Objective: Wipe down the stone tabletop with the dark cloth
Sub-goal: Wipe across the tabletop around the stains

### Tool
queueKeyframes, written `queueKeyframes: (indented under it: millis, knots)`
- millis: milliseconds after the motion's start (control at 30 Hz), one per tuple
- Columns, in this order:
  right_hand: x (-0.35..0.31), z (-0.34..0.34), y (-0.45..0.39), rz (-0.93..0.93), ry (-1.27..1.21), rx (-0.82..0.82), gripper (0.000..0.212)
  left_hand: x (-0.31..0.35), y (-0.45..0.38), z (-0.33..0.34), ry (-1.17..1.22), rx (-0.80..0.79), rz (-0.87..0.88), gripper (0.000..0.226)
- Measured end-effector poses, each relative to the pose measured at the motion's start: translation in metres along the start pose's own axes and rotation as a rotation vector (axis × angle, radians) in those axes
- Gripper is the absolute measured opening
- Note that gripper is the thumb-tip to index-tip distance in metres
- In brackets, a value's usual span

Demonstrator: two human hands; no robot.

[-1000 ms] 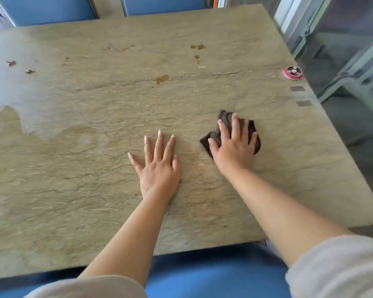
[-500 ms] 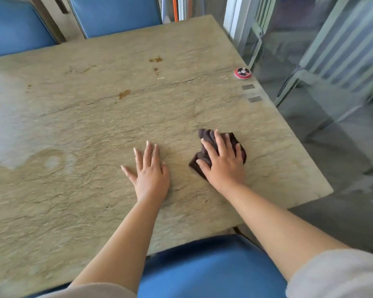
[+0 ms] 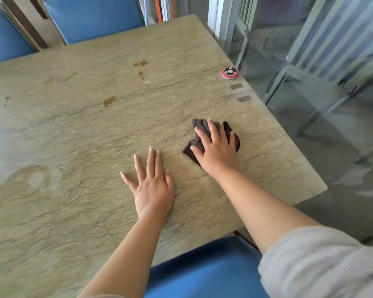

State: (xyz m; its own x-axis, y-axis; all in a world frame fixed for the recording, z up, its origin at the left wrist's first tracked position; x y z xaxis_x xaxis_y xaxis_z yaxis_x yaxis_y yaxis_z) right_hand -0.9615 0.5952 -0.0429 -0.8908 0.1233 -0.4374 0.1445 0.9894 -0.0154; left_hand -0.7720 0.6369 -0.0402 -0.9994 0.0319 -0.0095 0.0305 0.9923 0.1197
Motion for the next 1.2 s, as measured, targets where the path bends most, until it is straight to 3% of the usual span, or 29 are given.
queueKeyframes:
  millis: [67, 167, 267, 333, 367, 433, 467, 533, 633, 800, 867, 967, 1100, 1200]
  knots:
    - [-0.013, 0.008, 0.006, -0.038, 0.016, -0.053, 0.060, 0.000, -0.001, 0.000, 0.004, -0.001, 0.017, 0.060]
    - [-0.022, 0.005, 0.041, -0.317, -0.022, -0.201, 0.061, -0.003, -0.002, -0.001, 0.067, 0.008, 0.023, 0.058]
    - [-0.009, -0.012, 0.065, -0.401, -0.251, -0.358, 0.061, -0.004, -0.002, -0.012, 0.320, 0.020, -0.101, 0.056]
    - [0.010, -0.030, 0.068, -0.302, -0.356, -0.245, 0.063, 0.011, 0.001, -0.025, 0.435, 0.090, -0.031, 0.054]
    - [0.023, -0.041, 0.068, -0.237, -0.362, -0.139, 0.063, 0.027, 0.004, -0.031, 0.400, 0.131, 0.114, 0.054]
    - [0.052, -0.059, 0.069, -0.088, -0.305, 0.023, 0.056, 0.064, 0.015, -0.030, 0.177, 0.146, 0.439, 0.061]
    - [0.065, -0.066, 0.070, -0.014, -0.253, 0.060, 0.051, 0.079, 0.020, -0.023, 0.052, 0.117, 0.521, 0.067]
    - [0.088, -0.074, 0.076, 0.111, -0.136, 0.082, 0.043, 0.092, 0.014, -0.009, -0.109, 0.081, 0.513, 0.075]
    - [0.112, -0.069, 0.087, 0.246, 0.043, 0.011, 0.049, 0.095, -0.026, -0.009, -0.151, 0.084, 0.398, 0.072]
    - [0.119, -0.063, 0.089, 0.250, 0.103, -0.016, 0.053, 0.136, -0.115, -0.025, -0.160, -0.044, 0.196, 0.068]
    - [0.121, -0.065, 0.090, 0.242, 0.044, 0.026, 0.053, 0.170, -0.121, -0.025, -0.147, -0.054, 0.293, 0.067]
    - [0.124, -0.069, 0.092, 0.232, -0.145, 0.171, 0.053, 0.204, -0.083, -0.024, -0.129, 0.026, 0.575, 0.063]
    - [0.125, -0.075, 0.093, 0.232, -0.336, 0.276, 0.059, 0.177, 0.002, -0.013, -0.129, 0.145, 0.868, 0.060]
    - [0.130, -0.085, 0.097, 0.334, -0.391, 0.379, 0.048, 0.143, 0.005, -0.007, -0.170, 0.165, 0.724, 0.059]
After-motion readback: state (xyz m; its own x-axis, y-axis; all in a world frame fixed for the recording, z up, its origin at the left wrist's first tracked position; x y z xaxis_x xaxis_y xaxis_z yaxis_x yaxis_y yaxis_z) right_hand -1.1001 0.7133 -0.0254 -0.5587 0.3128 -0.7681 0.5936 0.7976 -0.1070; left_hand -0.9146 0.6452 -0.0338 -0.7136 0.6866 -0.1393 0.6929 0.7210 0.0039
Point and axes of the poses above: each hand's wrist, its own y-axis away from the middle knuckle, its own z-axis out of the palm, x = y × z, the point moved 3 cm from there along -y, towards the middle knuckle, and after that the axes turned 14 degrees about -y, right-handed, at the moved point
